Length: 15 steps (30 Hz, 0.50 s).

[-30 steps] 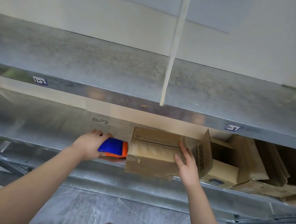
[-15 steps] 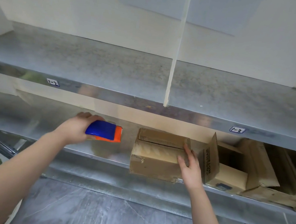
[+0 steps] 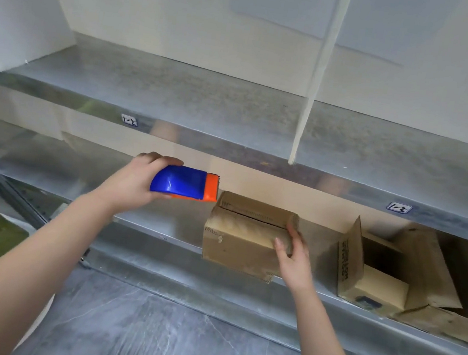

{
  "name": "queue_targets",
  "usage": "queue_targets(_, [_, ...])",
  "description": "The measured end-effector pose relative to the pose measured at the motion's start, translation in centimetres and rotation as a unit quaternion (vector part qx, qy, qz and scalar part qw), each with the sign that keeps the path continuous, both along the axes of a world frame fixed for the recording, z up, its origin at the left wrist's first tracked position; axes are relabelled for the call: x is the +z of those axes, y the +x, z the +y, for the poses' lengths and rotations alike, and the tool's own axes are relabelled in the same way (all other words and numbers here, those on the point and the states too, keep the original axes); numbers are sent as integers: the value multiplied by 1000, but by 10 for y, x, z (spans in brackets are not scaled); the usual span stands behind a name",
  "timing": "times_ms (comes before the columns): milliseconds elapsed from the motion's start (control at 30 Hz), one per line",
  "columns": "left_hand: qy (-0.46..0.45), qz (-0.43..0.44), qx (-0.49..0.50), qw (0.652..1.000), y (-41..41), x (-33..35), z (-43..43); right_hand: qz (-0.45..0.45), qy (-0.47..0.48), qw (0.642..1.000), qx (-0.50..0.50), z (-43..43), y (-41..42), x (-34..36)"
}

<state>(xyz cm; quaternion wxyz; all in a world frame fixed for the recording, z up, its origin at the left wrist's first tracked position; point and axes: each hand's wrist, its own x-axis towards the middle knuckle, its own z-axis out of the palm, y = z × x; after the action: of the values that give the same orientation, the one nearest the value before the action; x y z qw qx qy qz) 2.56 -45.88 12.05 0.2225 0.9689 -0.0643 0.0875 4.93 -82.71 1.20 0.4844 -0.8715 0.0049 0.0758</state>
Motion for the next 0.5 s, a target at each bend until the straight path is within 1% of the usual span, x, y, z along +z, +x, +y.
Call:
queue_targets(133, [-1, -18, -8, 1000, -3, 14, 9, -1, 20, 1000, 13, 26, -4, 5])
queue_targets(267, [-8, -21, -31, 999, 0, 20, 19, 15, -24, 999, 17, 46, -4, 12])
queue_targets(500, [-15, -21, -88, 996, 8, 31, 44, 40, -19, 999, 26, 102, -11, 23])
